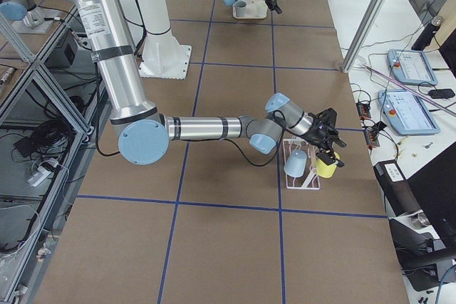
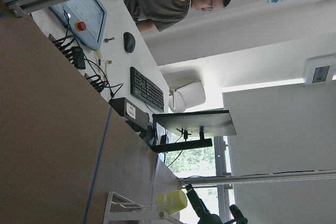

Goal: Transfer IKEA cup to right arm and place on rack

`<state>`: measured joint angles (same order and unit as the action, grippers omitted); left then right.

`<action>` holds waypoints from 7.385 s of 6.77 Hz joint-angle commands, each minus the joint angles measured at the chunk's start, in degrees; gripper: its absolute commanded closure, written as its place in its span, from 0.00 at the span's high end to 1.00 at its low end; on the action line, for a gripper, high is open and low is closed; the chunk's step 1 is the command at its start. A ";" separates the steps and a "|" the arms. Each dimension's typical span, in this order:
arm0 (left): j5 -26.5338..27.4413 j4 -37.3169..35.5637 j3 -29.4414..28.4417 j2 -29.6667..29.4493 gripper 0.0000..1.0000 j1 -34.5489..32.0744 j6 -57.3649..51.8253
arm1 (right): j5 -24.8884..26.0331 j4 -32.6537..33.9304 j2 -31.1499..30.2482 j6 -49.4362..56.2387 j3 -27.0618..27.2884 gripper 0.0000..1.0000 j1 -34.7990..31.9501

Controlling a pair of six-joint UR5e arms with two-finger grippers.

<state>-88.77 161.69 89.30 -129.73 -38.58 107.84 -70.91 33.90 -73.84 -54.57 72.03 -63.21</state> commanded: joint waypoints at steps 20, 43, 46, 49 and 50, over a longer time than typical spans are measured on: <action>-28.30 -55.27 6.78 27.07 0.99 -21.97 -96.86 | -10.21 1.35 10.30 -44.75 28.87 1.00 22.96; -24.99 -23.61 10.38 18.81 0.00 -23.57 -24.53 | -7.42 -1.96 11.79 -50.72 31.42 1.00 24.70; -10.07 3.02 3.45 18.03 0.00 -14.45 4.66 | 2.41 -10.13 12.40 -50.72 30.81 1.00 32.42; -2.57 11.35 -0.26 8.29 0.00 -3.64 15.88 | 6.84 -15.26 13.98 -50.72 29.92 1.00 35.61; 0.49 15.37 -0.61 6.61 0.00 -0.38 17.82 | 6.84 -15.27 14.34 -51.68 29.92 1.00 35.53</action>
<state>-91.53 173.26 89.21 -120.64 -42.80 122.96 -64.28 18.92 -60.08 -105.49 102.00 -27.79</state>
